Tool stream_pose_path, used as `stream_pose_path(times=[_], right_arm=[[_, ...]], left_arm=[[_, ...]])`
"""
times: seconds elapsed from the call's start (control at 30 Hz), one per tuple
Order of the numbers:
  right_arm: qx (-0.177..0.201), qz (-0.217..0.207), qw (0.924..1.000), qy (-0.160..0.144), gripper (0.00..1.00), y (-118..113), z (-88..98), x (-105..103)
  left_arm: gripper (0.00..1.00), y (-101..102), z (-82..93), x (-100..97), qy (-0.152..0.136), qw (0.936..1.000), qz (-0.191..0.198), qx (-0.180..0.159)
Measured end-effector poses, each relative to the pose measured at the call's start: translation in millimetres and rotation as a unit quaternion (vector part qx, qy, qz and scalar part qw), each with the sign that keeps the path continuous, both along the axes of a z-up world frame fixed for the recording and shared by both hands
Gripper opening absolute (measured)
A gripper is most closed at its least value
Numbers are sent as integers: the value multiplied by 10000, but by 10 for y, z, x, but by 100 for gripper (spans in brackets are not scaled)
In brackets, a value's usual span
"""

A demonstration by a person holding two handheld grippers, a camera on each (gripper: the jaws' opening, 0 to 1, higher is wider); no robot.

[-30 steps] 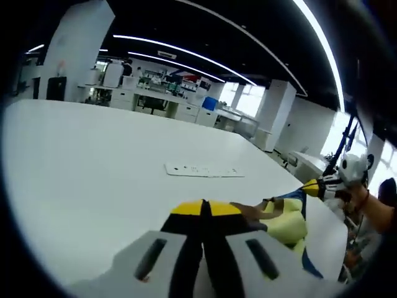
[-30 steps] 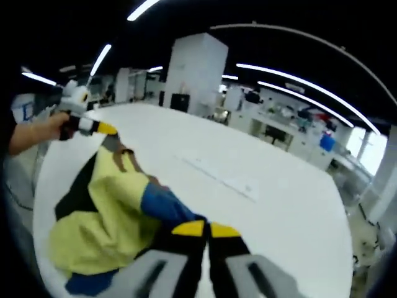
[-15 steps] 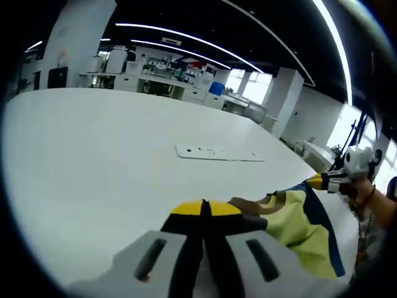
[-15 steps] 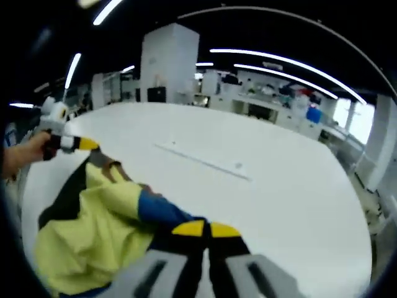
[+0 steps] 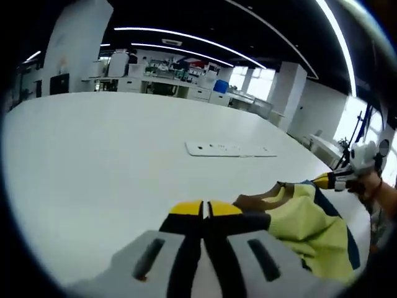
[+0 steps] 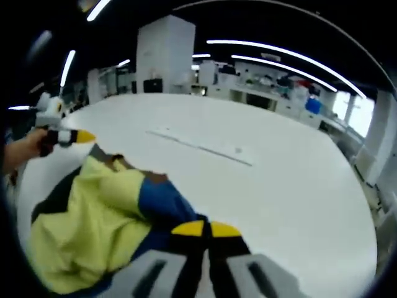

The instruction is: Fold the garment on the visible template until the final outline fits inside the template.

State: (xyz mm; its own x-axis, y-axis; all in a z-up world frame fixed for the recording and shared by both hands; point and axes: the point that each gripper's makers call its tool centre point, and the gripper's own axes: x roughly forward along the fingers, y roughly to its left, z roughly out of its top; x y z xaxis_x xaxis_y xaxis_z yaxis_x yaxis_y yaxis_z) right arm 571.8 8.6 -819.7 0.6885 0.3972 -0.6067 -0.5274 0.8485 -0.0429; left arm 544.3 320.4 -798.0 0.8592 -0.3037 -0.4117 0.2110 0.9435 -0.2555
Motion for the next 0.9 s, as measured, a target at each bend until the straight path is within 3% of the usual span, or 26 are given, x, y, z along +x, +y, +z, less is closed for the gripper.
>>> stream_pose_path(times=[0.03,0.13,0.3,0.47,0.7,0.9], right_arm=[[73,-50,10000,11,0,5,30,-11],[267,-114,9996,56,16,32,105,-49],[491,-176,9981,327,48,81,166,-238],[612,-194,9964,546,66,114,230,-457],[626,40,9961,625,73,194,350,-817],[582,218,9953,744,74,240,340,-1191]], left_arm=[[9,1,9,-8,-4,10000,-11,24],[21,44,12,-20,17,9999,-24,143],[38,-4,83,-177,-43,9982,-324,503],[53,-64,138,-334,-180,9962,-509,679],[71,-195,189,-672,-276,9937,-907,594],[71,-239,135,-963,-151,9904,-1205,664]])
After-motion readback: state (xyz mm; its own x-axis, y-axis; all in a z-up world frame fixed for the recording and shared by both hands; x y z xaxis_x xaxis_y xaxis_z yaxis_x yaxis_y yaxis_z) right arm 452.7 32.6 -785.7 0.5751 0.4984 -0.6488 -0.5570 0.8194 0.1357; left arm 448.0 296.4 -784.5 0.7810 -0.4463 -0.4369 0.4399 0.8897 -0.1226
